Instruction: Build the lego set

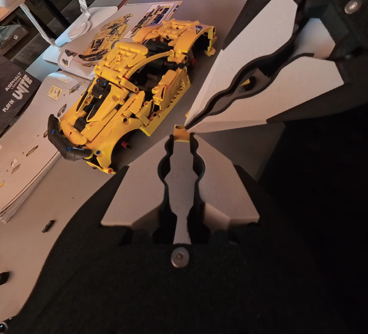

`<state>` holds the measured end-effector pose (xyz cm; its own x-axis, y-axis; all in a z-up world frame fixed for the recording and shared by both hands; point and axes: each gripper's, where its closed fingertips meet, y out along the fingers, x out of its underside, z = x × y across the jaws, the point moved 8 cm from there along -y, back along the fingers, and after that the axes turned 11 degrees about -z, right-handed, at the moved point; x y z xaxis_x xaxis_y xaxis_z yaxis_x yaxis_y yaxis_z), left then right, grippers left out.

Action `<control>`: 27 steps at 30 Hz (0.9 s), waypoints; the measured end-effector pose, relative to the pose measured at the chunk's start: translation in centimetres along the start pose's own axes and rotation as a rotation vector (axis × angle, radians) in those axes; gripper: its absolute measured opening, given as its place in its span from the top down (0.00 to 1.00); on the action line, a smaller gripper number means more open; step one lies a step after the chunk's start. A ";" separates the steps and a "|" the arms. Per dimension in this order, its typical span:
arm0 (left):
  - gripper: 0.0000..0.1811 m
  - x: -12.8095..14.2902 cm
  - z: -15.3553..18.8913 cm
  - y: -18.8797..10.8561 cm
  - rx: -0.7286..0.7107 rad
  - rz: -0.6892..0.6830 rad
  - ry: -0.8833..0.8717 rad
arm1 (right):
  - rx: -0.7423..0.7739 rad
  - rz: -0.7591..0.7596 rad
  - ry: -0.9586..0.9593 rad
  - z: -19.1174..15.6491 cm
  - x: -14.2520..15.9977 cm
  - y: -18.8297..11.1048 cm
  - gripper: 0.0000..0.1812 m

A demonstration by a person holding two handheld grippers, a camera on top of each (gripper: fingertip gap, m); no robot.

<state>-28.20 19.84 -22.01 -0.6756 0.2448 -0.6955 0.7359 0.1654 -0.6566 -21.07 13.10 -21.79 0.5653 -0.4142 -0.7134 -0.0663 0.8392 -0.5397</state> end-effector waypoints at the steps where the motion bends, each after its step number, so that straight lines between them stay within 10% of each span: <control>1: 0.91 0.0 0.0 0.0 0.000 0.000 0.001 | -0.012 0.002 0.013 0.1 0.0 0.0 1.00; 27: 0.91 0.2 0.7 -0.3 0.000 -0.002 0.019 | -0.091 0.026 0.075 0.4 0.4 0.0 1.00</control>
<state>-28.55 19.17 -22.17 -0.6763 0.2620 -0.6885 0.7344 0.1661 -0.6581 -20.51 13.10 -21.93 0.4995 -0.4211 -0.7571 -0.1562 0.8158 -0.5568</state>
